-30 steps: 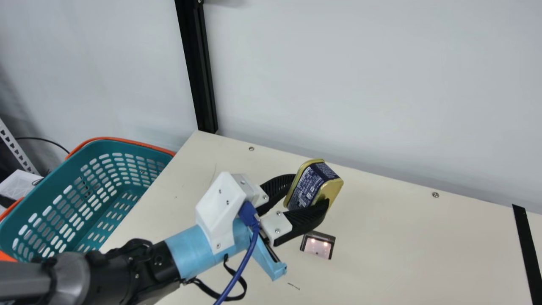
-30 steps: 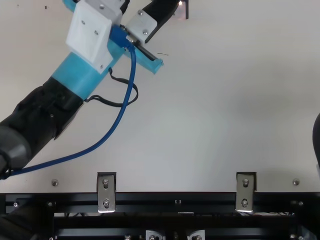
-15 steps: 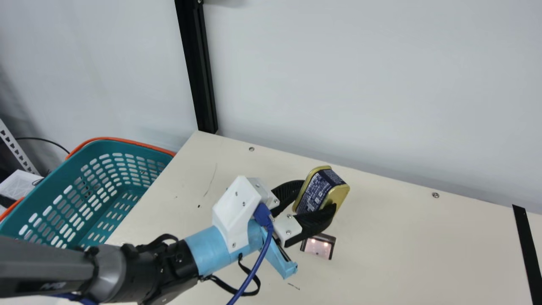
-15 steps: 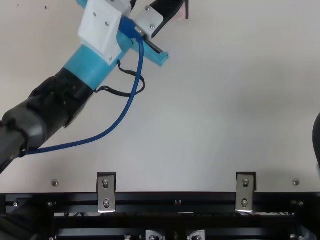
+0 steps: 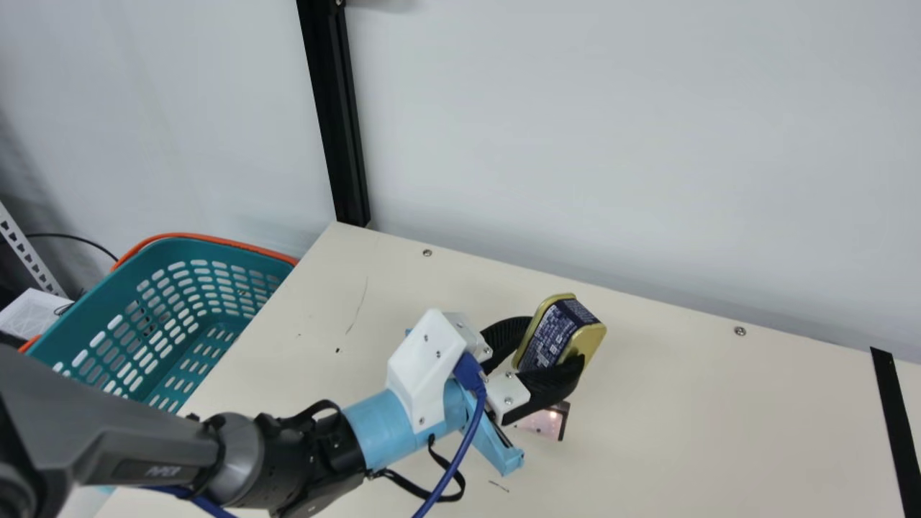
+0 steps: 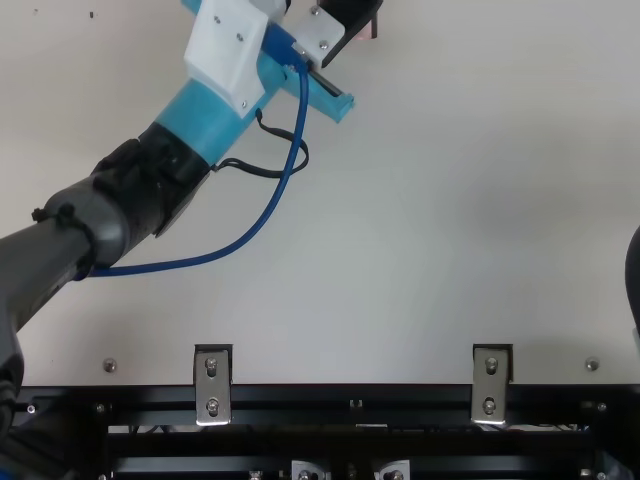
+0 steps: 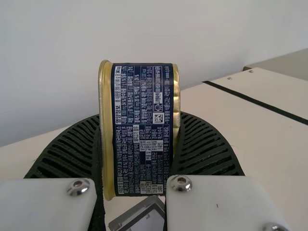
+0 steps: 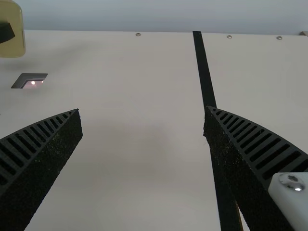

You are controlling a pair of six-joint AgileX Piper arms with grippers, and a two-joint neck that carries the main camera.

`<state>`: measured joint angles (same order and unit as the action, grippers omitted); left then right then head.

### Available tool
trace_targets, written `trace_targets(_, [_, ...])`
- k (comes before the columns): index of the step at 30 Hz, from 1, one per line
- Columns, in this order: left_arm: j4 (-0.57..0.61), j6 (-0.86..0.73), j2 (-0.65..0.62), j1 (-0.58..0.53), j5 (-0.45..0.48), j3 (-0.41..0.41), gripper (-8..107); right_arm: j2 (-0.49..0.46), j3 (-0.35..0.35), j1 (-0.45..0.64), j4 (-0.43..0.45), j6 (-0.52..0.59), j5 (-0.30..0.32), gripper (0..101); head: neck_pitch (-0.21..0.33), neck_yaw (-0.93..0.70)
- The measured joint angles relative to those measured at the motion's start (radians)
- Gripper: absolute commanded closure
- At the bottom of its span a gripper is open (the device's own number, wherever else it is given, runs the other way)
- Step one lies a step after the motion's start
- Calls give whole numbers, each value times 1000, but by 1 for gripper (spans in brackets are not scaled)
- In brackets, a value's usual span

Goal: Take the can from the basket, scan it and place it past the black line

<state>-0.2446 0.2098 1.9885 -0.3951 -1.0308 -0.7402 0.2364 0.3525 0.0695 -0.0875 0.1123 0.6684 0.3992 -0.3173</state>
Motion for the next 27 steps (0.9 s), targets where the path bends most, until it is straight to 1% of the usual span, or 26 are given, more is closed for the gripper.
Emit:
trace_targets(11, [-8, -4, 25, 12, 19, -57, 89, 0, 0, 0, 0, 0, 0, 0, 5, 0])
trace_targets(17, [-27, -2, -2, 22, 37, -42, 89, 0, 0, 0, 0, 0, 0, 0, 0, 0])
trace_targets(22, [-77, -2, -63, 39, 87, -5, 89, 0, 0, 0, 0, 0, 0, 0, 5, 0])
trace_targets(27, [-138, 10, -146, 59, 175, 13, 89, 0, 0, 0, 0, 0, 0, 0, 5, 0])
